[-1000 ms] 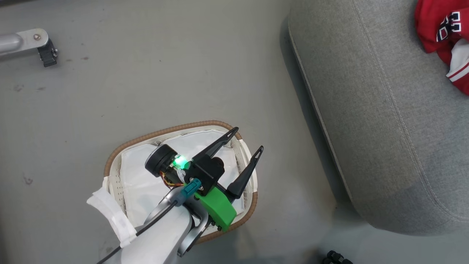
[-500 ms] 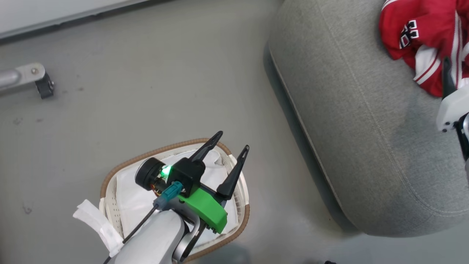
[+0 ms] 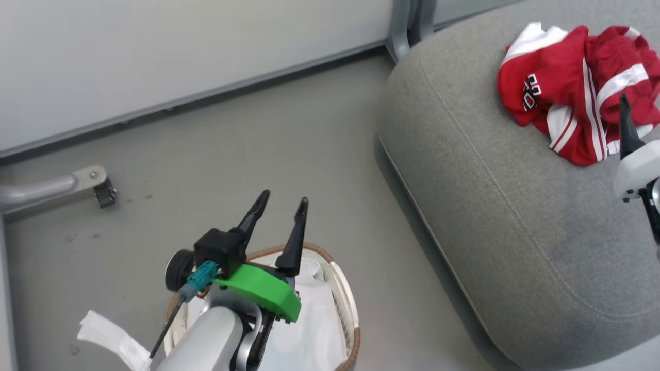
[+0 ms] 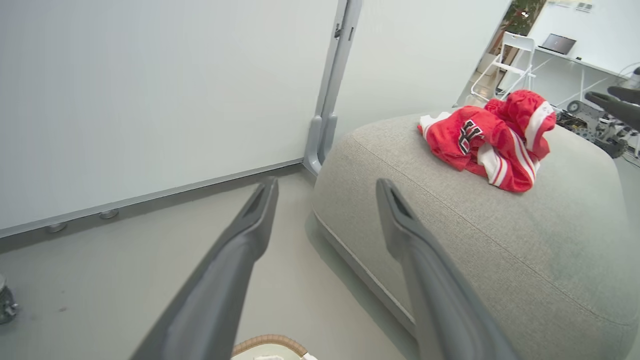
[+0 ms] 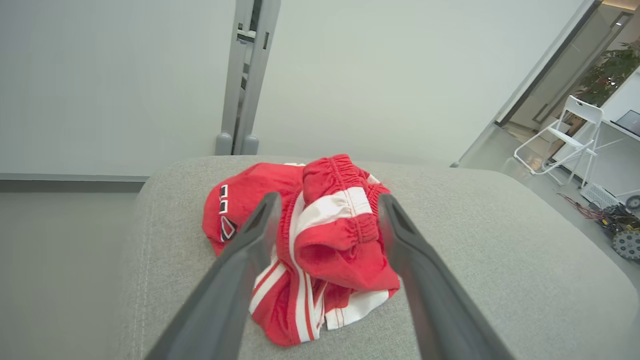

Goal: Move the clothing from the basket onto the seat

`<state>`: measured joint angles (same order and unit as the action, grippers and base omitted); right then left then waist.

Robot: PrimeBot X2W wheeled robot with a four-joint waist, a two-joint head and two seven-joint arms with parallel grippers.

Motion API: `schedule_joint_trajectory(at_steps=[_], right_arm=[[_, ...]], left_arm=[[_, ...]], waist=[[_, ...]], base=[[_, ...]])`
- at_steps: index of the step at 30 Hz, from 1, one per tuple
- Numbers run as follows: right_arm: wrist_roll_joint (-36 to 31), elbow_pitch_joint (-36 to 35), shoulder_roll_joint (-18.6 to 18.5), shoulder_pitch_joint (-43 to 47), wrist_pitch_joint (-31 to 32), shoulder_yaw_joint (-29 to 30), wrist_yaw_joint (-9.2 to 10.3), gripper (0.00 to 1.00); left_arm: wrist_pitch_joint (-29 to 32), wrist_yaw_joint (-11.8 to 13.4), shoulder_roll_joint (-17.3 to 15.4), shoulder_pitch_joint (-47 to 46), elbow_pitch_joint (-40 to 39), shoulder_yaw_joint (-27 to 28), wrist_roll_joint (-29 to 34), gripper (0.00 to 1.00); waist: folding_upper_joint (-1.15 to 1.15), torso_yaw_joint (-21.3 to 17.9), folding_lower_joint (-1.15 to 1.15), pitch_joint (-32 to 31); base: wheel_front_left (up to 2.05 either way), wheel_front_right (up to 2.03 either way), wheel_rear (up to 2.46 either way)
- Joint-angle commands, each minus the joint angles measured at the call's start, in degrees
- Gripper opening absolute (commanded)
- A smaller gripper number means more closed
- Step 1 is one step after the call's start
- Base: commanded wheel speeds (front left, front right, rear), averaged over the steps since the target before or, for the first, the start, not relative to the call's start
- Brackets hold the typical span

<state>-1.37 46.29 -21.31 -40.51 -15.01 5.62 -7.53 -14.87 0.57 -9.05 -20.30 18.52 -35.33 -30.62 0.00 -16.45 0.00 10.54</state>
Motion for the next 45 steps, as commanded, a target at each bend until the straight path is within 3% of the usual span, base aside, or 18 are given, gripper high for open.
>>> schedule_joint_trajectory(at_steps=[1, 13, 23, 36, 45], right_arm=[[0.3, -0.5, 1.1, 0.8, -0.2, 0.0, 0.08, 1.00], [-0.2, -9.8, 9.0, 8.4, -0.2, -0.6, 0.08, 1.00], [0.8, -20.1, 17.2, 22.0, -0.2, 1.1, 0.08, 1.00], [10.9, -27.2, 18.3, 35.7, -0.2, -6.1, 0.08, 1.00], [10.3, -28.1, 18.3, 39.1, -0.2, -5.8, 0.08, 1.00]], left_arm=[[-0.3, 0.6, 0.3, 1.9, -0.1, 1.1, -0.6, 1.00], [-0.3, 4.2, -0.2, 11.0, -2.9, 12.0, 1.7, 1.00], [-0.3, 6.5, -1.5, 21.1, -5.8, 20.1, 4.5, 1.00], [-0.3, 4.1, 1.0, 26.8, -6.1, 22.6, 5.2, 1.00], [-0.3, 3.7, 1.9, 26.7, -5.4, 22.8, 5.8, 1.00]], waist=[[0.00, 3.3, 0.00, -4.6], [0.00, 13.8, 0.00, -10.7], [0.00, 19.1, 0.00, -12.5], [0.00, 20.1, 0.00, -13.8], [0.00, 19.0, 0.00, -14.0]], base=[[0.00, 0.00, 0.00], [0.00, 0.00, 0.00], [0.00, 0.00, 0.00], [0.00, 0.00, 0.00], [0.00, 0.00, 0.00]])
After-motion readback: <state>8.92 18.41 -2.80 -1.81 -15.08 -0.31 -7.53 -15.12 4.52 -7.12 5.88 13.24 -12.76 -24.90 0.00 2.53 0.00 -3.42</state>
